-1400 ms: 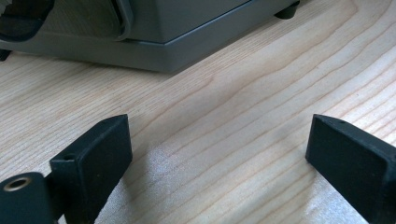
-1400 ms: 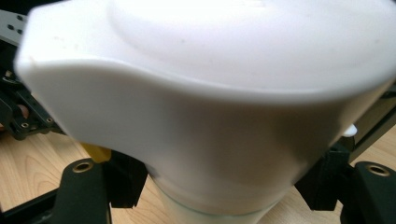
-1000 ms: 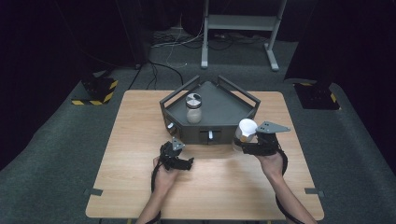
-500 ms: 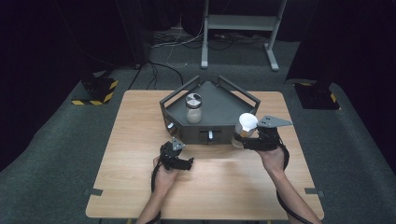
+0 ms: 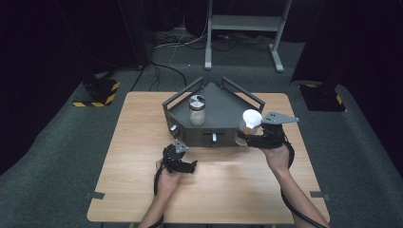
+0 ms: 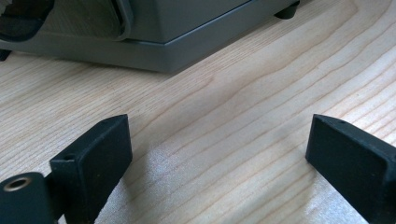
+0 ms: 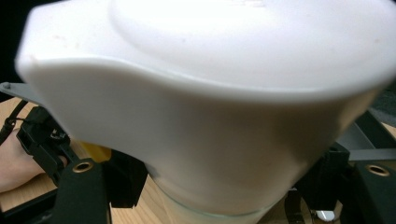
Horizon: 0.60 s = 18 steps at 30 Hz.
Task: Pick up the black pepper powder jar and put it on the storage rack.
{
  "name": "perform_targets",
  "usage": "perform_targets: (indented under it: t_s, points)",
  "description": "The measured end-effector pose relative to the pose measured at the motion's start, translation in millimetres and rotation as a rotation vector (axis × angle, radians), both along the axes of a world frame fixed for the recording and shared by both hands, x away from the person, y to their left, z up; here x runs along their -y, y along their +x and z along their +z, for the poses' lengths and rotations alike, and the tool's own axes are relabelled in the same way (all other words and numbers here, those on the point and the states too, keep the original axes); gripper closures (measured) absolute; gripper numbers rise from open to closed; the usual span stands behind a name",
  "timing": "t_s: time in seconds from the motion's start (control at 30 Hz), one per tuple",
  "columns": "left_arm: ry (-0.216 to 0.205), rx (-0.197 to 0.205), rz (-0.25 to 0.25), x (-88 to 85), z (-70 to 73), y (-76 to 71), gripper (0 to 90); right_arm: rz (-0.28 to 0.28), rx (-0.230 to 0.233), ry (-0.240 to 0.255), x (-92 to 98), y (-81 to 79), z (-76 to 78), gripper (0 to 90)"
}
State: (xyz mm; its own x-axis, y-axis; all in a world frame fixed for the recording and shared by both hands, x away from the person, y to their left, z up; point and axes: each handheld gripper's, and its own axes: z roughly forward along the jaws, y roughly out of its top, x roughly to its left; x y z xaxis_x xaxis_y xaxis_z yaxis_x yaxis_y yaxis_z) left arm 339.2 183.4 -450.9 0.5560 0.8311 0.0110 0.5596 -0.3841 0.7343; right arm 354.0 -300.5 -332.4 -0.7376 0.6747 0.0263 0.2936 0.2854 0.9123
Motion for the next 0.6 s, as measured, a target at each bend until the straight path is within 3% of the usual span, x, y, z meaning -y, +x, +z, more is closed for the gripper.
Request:
perform_targets:
  t_s: [0.6]
  points:
    - [-0.002, 0.001, 0.001, 0.0, -0.2, -0.1, 7.0, -0.010, -0.001, -0.010, -13.9, 16.1, 12.4, 30.4]
